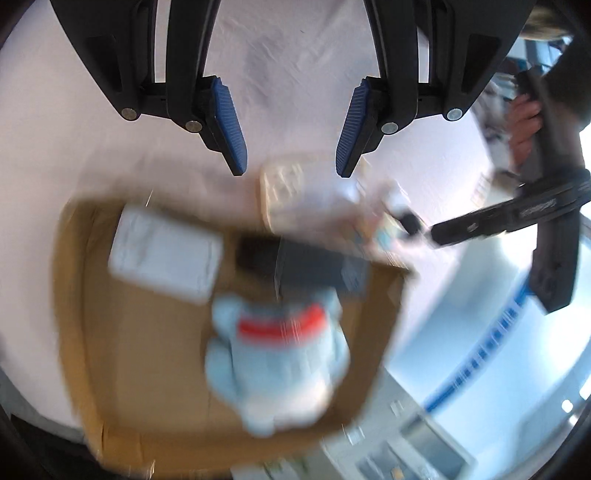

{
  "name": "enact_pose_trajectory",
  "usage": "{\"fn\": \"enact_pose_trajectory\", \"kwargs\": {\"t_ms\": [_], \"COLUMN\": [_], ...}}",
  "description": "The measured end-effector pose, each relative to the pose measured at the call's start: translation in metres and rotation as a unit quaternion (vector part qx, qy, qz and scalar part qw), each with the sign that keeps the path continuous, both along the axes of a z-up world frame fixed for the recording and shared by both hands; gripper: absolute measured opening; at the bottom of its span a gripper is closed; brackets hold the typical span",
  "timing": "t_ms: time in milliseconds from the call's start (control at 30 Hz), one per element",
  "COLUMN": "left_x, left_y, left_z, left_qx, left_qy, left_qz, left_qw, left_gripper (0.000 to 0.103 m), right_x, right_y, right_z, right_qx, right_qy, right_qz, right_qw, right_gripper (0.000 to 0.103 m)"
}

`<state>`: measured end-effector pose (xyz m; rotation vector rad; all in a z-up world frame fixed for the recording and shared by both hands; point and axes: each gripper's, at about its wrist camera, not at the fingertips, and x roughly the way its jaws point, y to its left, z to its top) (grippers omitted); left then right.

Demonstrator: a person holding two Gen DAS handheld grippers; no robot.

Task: Organize objects
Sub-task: 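Grasp the clear phone case by its bumper with the right gripper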

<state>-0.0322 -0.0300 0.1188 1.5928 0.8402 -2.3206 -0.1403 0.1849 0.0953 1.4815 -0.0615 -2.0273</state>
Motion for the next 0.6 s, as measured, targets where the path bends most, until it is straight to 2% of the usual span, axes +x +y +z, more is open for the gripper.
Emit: {"fn": "enact_pose_trajectory", "kwargs": {"t_ms": [33,100,267,300,333,400,433,533,600], "left_x": [0.009,0.017,0.012,0.009,0.005,-0.003,-0.005,-0.005,0.001], "left_y": [-0.005,-0.008,-0.012,-0.013,-0.013,-0.013,-0.012,-0.005,-0.001], "left_z": [-0.016,-0.032,-0.047,-0.049,-0.052,-0.062,-0.068,-0.068,-0.070], "left_qx": [0.003,0.015,0.017,0.019,0.017,0.015,0.012,-0.023,-0.037], "left_qy": [-0.015,-0.024,-0.011,-0.007,-0.006,-0.016,-0.024,-0.020,-0.026], "left_qz": [0.022,0.040,0.039,0.038,0.035,0.022,0.015,-0.013,-0.032], "left_qw": [0.9996,0.9988,0.9990,0.9991,0.9992,0.9995,0.9995,0.9995,0.9984], "left_gripper": [0.050,0.049,0.049,0.049,0.048,0.040,0.034,0.030,0.020], "right_x": [0.000,-0.005,-0.021,-0.022,-0.020,-0.016,-0.012,0.009,0.026], "right_y": [-0.008,-0.025,-0.056,-0.058,-0.059,-0.060,-0.059,-0.055,-0.050], "right_z": [-0.012,-0.032,-0.055,-0.062,-0.062,-0.064,-0.065,-0.067,-0.069], "right_qx": [0.010,0.021,0.079,0.087,0.088,0.090,0.089,0.092,0.089], "right_qy": [-0.001,-0.002,0.035,0.028,0.040,0.031,0.027,0.031,0.025], "right_qz": [0.002,0.004,-0.016,-0.016,-0.021,-0.017,-0.012,0.005,0.007], "right_qw": [1.000,1.000,0.996,0.996,0.995,0.995,0.996,0.995,0.996], "right_gripper": [0.048,0.039,0.037,0.028,0.025,0.010,0.009,0.008,0.008]}}
